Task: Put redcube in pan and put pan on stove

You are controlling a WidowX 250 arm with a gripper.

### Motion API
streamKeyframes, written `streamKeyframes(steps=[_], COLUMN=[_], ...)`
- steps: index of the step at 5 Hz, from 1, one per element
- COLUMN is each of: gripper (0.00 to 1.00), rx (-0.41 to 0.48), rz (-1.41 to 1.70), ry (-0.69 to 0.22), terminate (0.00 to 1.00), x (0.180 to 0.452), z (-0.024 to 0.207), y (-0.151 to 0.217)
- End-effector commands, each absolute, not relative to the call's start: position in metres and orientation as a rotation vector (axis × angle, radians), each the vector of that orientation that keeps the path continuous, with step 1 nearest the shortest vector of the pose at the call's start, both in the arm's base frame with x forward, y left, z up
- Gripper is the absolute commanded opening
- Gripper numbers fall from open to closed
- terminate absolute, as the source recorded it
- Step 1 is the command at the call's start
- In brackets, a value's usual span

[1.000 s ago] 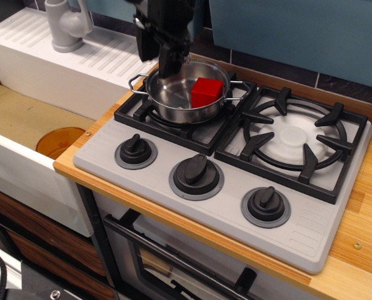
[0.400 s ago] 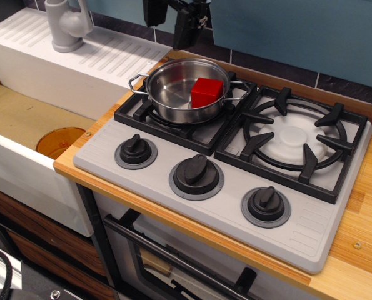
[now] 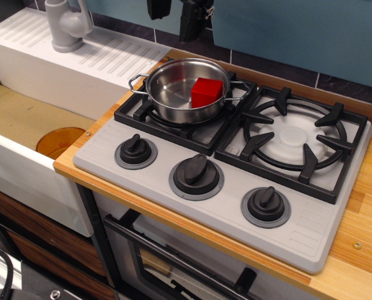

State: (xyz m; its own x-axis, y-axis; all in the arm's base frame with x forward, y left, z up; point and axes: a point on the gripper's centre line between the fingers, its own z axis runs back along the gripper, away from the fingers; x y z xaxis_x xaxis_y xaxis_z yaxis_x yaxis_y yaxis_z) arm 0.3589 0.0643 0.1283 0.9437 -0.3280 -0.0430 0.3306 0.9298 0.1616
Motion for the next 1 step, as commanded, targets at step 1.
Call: streamKeyframes(steps=[1], gripper=[1.00], rx=[0.219], rz=[-0.362], ry=[-0.047], terminate=[1.00], x=[0.3608], z=[0.1677], y=[0.0549])
